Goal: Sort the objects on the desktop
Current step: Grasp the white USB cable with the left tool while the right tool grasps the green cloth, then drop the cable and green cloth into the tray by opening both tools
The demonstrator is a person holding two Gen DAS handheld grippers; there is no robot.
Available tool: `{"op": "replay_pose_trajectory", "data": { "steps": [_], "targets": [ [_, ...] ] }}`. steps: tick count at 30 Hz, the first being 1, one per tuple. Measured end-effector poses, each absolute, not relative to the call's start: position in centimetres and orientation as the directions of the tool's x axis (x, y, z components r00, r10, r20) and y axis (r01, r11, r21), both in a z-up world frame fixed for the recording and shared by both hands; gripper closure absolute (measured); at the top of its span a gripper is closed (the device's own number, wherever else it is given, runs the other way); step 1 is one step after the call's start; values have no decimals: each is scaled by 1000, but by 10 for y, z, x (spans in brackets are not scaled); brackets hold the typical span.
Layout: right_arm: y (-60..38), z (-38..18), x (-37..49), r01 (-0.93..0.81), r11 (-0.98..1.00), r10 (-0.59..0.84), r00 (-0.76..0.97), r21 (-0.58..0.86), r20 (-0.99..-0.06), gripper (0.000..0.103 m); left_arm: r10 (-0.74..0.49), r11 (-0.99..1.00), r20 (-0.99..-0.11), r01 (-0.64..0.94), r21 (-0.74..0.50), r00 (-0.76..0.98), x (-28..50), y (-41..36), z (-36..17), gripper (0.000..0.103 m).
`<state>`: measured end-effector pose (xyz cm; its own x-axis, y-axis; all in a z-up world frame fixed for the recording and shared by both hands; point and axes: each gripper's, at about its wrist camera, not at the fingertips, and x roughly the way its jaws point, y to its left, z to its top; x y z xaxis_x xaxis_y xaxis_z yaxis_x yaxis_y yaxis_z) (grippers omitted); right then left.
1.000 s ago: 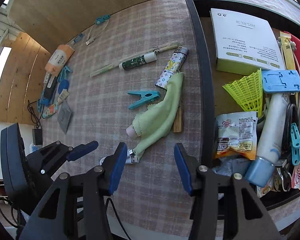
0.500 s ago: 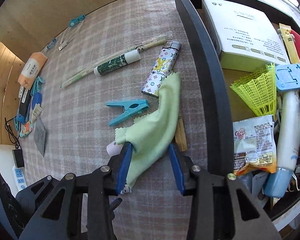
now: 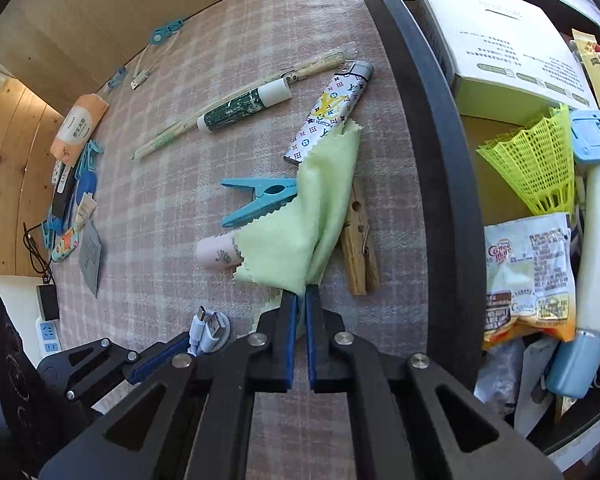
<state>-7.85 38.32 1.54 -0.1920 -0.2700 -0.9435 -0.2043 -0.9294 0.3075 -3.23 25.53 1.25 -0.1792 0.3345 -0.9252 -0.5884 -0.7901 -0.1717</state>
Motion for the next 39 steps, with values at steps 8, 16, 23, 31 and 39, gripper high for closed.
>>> {"op": "replay_pose_trajectory", "data": {
  "steps": [8, 16, 23, 31, 39],
  "targets": [
    [389, 54, -50, -130, -930, -303, -265, 345, -915, 99, 373, -811, -905, -547, -209, -206, -32, 255, 43, 91],
    [441, 110, -21, -130, -941, -244, -384, 313, -891, 99, 428, -781, -875, -579, -233, -225, -44, 286, 76, 91],
    [520, 136, 9, -230, -932, -159, -436, 280, -886, 99, 479, -726, -856, -636, -262, -194, -41, 357, 90, 91],
    [588, 144, 31, -318, -916, -77, -456, 244, -886, 99, 477, -681, -861, -694, -232, -180, -30, 426, 97, 91],
    [633, 142, 38, -360, -909, -31, -442, 209, -896, 99, 455, -682, -869, -703, -202, -192, -36, 460, 99, 91]
  ]
}}
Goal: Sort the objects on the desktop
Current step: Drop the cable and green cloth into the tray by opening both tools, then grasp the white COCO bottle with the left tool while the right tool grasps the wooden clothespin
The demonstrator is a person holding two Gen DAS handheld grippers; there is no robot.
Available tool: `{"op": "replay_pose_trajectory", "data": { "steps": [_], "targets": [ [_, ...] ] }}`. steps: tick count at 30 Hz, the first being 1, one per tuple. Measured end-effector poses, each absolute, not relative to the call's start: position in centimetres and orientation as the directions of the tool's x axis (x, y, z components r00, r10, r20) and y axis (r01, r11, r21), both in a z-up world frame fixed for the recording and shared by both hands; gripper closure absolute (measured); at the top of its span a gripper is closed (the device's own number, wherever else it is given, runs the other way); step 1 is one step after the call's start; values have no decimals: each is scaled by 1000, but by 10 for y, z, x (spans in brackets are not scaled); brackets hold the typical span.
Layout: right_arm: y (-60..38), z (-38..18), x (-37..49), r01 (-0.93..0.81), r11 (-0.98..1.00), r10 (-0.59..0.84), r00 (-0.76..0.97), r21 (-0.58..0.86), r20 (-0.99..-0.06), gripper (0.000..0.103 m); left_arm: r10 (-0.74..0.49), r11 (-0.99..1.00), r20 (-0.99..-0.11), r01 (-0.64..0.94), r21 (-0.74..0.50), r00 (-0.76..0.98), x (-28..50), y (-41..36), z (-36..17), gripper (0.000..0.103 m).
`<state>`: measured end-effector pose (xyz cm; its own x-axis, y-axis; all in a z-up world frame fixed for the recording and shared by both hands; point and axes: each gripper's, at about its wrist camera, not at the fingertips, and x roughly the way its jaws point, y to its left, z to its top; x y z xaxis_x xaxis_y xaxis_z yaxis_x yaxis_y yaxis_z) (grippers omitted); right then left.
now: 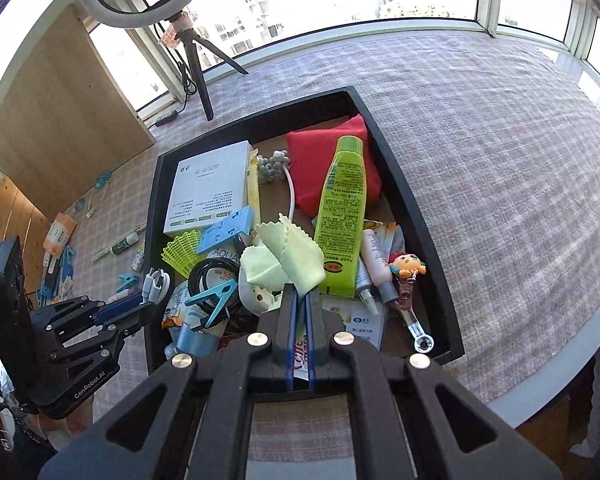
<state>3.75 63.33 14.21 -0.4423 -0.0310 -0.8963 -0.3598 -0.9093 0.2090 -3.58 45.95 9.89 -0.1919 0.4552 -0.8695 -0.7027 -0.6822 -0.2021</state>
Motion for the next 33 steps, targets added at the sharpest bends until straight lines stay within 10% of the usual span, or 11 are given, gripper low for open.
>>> {"op": "replay_pose_trajectory", "data": {
  "steps": [2, 5, 8, 33],
  "targets": [
    [640, 141, 37, -360, -912, -22, -437, 197, -899, 98, 450, -677, -874, -708, -200, -184, -38, 466, 98, 87],
    [650, 139, 35, -388, -902, -13, -414, 189, -910, 85, 444, -687, -873, -703, -185, -204, -41, 467, 102, 48],
    [654, 142, 36, -403, -895, -1, -426, 191, -905, 67, 436, -697, -868, -699, -157, -239, -45, 459, 107, 48],
    [426, 79, 17, -304, -856, -294, -377, 417, -878, 67, 313, -598, -927, -801, -24, -206, -90, 300, 55, 60]
  ]
}}
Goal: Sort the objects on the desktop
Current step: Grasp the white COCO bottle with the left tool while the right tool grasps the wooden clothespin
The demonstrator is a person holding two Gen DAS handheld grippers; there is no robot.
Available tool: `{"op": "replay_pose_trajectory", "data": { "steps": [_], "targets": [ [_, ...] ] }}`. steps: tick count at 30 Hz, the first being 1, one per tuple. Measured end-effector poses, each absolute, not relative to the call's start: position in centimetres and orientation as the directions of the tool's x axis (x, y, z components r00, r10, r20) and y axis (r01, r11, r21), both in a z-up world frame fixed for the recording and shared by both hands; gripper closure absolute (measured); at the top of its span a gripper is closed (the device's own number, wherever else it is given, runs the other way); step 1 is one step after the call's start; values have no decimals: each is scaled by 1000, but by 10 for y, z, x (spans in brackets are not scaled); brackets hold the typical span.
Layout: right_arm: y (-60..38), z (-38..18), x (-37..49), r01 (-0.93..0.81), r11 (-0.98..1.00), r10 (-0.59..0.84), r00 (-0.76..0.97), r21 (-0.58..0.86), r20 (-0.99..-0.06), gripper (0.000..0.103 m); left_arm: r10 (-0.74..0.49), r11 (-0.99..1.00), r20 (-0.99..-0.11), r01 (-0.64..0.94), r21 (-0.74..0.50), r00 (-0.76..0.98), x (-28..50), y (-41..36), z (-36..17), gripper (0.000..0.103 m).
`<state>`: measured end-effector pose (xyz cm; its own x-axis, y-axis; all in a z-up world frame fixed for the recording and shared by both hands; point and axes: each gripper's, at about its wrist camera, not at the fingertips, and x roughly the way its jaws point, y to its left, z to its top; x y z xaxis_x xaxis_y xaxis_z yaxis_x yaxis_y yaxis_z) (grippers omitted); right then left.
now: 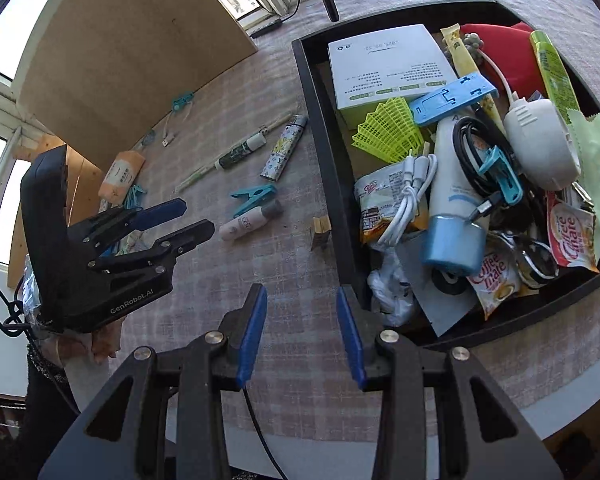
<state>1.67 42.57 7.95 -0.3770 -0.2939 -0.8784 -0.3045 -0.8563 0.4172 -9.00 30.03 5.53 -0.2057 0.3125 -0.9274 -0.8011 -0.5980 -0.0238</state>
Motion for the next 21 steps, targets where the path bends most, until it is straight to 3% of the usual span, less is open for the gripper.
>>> {"op": "replay_pose_trajectory", "data": {
  "steps": [7, 14, 19, 21],
  "targets": [
    [400, 46, 4, -425, -815, -232, -384, 394, -894, 67, 312, -501, -937, -865, -19, -160, -87, 312, 31, 63],
    [404, 34, -7, -523, -776, -148, -391, 352, -908, 67, 342, -449, -935, -891, -72, -97, -92, 319, 23, 73],
    [407, 32, -18, -546, -764, -116, -408, 344, -906, 69, 350, -409, -933, -909, -73, -83, -97, 328, 23, 74],
    [409, 32, -22, -554, -755, -110, -421, 351, -900, 69, 342, -412, -936, -909, -66, -87, -99, 329, 23, 79]
  ]
}}
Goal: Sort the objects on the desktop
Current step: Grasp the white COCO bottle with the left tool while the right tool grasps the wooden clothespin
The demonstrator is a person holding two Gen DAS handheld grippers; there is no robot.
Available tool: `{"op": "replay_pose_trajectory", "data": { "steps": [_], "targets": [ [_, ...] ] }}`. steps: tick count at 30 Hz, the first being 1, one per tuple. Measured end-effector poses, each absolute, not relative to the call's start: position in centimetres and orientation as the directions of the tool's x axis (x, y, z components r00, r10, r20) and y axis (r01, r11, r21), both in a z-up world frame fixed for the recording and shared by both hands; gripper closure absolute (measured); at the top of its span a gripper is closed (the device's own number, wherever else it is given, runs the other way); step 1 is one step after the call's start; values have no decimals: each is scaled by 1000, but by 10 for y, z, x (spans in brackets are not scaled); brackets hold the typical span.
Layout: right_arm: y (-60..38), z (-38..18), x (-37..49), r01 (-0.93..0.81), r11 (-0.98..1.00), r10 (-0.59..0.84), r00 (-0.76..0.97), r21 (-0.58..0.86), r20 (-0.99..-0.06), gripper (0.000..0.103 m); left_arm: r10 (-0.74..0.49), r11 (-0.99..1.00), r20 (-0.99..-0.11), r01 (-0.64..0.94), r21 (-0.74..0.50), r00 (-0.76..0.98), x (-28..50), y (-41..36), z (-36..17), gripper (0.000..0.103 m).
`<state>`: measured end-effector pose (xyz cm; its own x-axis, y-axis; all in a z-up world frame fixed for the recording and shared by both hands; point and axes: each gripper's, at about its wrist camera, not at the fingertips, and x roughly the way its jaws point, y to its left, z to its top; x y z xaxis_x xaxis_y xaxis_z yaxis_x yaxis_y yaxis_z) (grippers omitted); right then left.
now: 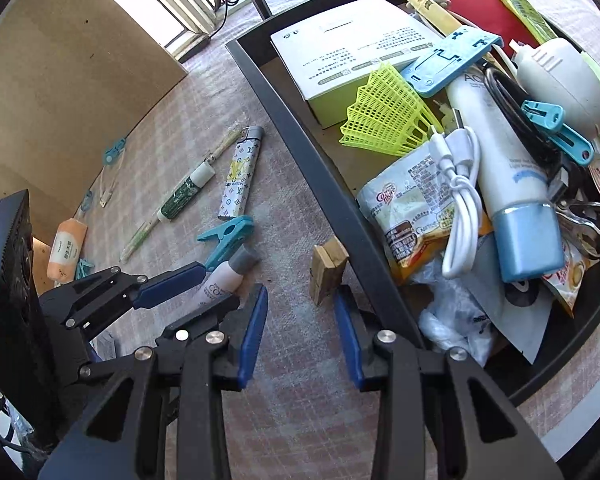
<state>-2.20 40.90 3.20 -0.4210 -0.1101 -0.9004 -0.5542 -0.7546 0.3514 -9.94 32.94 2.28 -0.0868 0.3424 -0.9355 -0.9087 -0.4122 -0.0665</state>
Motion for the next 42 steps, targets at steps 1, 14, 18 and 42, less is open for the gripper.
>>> {"op": "replay_pose_trajectory", "data": {
  "steps": [1, 14, 18, 42],
  "targets": [
    [410, 32, -25, -557, -753, -107, -421, 350, -901, 69, 344, -412, -935, -908, -71, -82, -101, 329, 23, 81],
    [407, 32, -71, -487, -845, -50, -340, 221, -939, 71, 366, -481, -928, -867, -130, -64, -117, 320, 17, 84],
    [408, 32, -78, -491, -851, -31, -304, 185, -952, 73, 373, -531, -925, -835, -145, -76, -120, 313, 18, 84],
    [391, 23, -79, -448, -880, -33, -276, 159, -960, 90, 415, -589, -907, -781, -210, -70, -124, 263, 18, 84]
  ]
}}
